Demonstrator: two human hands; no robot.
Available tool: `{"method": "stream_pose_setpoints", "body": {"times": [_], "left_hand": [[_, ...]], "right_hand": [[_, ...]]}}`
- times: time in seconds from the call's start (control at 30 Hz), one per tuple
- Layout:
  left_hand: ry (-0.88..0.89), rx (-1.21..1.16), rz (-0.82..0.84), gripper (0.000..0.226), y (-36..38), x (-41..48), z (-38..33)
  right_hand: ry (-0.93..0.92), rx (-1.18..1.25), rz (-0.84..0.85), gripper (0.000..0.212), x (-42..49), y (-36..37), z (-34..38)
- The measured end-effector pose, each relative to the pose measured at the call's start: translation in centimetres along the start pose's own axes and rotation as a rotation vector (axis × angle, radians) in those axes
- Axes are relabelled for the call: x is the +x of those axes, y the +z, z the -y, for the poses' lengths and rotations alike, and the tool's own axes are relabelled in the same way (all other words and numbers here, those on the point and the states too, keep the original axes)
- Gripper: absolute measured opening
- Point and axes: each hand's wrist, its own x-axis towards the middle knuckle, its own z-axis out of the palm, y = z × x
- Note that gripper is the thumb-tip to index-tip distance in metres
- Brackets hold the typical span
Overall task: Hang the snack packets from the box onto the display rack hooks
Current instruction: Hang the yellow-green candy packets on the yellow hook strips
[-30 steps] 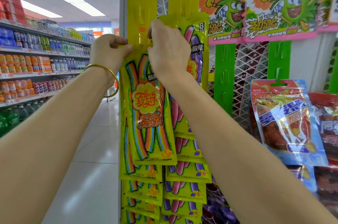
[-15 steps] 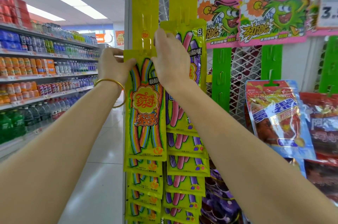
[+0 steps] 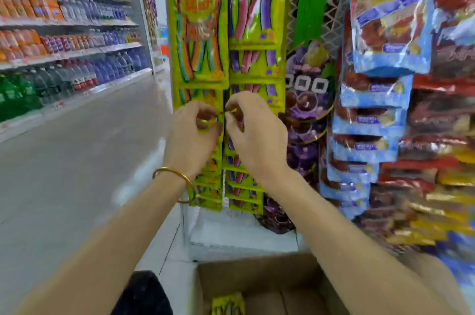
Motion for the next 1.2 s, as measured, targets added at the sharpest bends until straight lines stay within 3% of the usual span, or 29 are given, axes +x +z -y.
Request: {"method": "stream_pose_setpoints", "body": {"times": [0.13, 0.3, 0.47, 0.53, 0.6, 0.83, 0.97, 1.1, 1.2], "left_hand": [[-0.255, 0.111, 0.342, 0.020, 3.3, -10.8, 6.7], [-0.382, 0.297, 0.738, 0.027, 6.3, -19.2, 13.4], [-0.465, 0.351, 0.938, 0.029, 7.7, -23.2, 17.5], [-0.494, 0.365, 0.973, 0.031, 7.8, -23.9, 18.9], [-0.520, 0.347, 0.996, 0.031, 7.8, -24.4, 19.9], [-0.582, 0.307, 1.002, 0.032, 7.5, -25.1, 21.4], [-0.593, 0.289, 0.983, 0.031, 7.4, -24.9, 21.4], [-0.605, 0.279, 0.959, 0.029, 7.4, -24.7, 21.5], [-0.609, 0.286, 0.939, 0.029, 7.6, -24.4, 21.5]], "right_hand": [[0.301, -0.092, 0.425, 0.016, -13.0, 2.9, -5.3], [0.619, -0.149, 1.036, 0.020, -26.9, 7.7, -11.2], [1.121, 0.025, 1.305, 0.028, -37.1, 11.5, -14.2], [1.310, 0.090, 1.334, 0.043, -40.1, 12.6, -14.4], [1.376, 0.068, 1.366, 0.055, -42.5, 13.6, -14.2], [1.638, 0.027, 1.234, 0.037, -45.7, 15.9, -12.8], [1.712, 0.106, 1.105, 0.048, -46.7, 17.0, -12.3], [1.618, 0.113, 1.134, 0.032, -46.7, 18.1, -11.4], [1.617, 0.326, 1.102, 0.010, -45.4, 17.4, -11.6]]}}
